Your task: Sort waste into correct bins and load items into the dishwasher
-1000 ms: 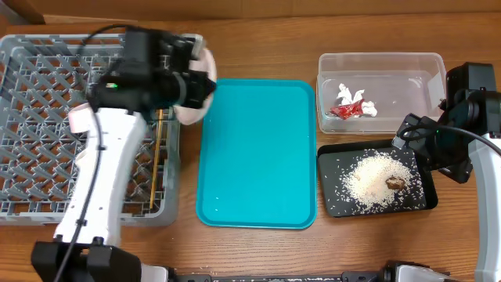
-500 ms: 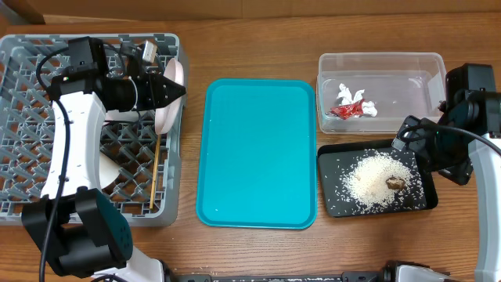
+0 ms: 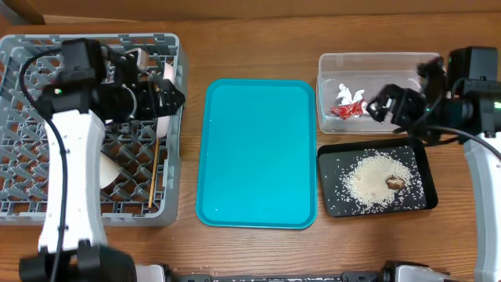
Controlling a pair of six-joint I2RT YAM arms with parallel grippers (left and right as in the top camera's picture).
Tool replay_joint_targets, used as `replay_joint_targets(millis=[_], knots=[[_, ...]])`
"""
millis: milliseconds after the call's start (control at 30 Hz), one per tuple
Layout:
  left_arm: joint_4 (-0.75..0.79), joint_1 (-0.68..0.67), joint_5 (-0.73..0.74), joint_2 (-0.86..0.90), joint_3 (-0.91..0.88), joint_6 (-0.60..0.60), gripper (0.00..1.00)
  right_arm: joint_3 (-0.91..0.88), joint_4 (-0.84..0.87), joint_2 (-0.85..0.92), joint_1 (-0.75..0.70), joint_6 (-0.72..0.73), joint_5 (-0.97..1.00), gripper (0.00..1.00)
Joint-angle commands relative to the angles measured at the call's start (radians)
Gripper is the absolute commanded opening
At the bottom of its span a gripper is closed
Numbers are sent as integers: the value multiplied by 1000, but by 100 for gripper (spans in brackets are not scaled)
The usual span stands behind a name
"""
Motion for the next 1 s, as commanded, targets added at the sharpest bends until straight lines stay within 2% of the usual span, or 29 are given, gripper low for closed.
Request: replay_joint_targets(millis=[0, 133, 267, 400, 567, 600, 633, 667, 800, 967], knots=[[-90, -85, -389, -35, 21, -126, 100, 8, 92, 22, 70, -93, -51, 100], [-248, -109, -425, -24, 16, -127, 100, 8, 51, 89, 103, -93, 113, 100], [-357, -109, -425, -34, 13, -100, 100, 7, -8, 93, 91, -64, 139, 100], [-337, -110, -376, -134, -50, -64, 100, 3, -24, 22, 74, -40, 167, 100], [-83, -110, -311, -530, -327, -16, 100, -179, 105, -240, 74, -40, 203, 100], [-36, -110, -296, -625, -385, 14, 100, -259, 157, -333, 74, -40, 203, 100], [24, -109, -295, -795, -471, 24, 100, -388, 227, -497, 74, -40, 204, 100], [68, -109, -294, -924, -530, 10, 100, -446, 246, -579, 74, -40, 204, 100], [143, -109, -294, -1120, -610, -3, 100, -552, 253, -761, 74, -40, 211, 100], [94, -109, -295, -1242, -618, -3, 100, -576, 211, -856, 74, -40, 211, 100]])
